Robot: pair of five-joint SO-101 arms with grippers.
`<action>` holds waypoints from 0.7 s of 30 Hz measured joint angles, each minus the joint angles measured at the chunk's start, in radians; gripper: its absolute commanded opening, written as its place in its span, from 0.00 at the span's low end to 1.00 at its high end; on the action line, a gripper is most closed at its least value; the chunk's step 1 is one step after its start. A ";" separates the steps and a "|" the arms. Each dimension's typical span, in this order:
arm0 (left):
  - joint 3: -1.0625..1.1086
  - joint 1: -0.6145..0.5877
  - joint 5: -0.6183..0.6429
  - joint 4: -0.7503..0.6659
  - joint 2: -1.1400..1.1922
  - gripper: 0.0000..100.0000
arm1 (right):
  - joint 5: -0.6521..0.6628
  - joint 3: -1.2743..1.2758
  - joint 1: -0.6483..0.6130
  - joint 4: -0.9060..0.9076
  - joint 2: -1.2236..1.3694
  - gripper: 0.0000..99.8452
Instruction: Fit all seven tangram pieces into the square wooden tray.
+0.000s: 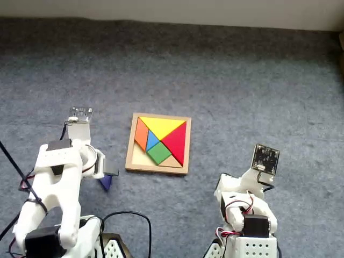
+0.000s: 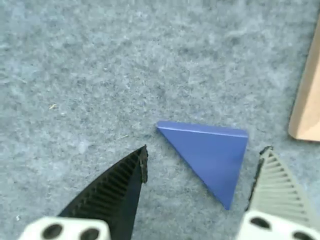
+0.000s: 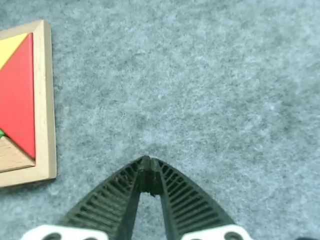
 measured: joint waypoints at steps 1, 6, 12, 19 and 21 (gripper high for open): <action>0.000 0.000 0.005 -0.009 0.000 0.34 | 0.000 0.000 0.000 0.000 0.000 0.00; 0.000 0.000 0.011 -0.026 0.000 0.28 | 0.000 0.000 0.000 0.000 0.000 0.00; 0.000 0.002 0.014 -0.044 0.000 0.28 | 0.000 0.000 0.000 0.000 0.000 0.00; -0.041 0.002 0.014 -0.044 0.095 0.27 | 0.000 0.000 0.000 0.000 0.000 0.00; -0.104 0.002 0.014 -0.018 0.178 0.27 | 0.000 0.000 0.000 0.000 0.000 0.00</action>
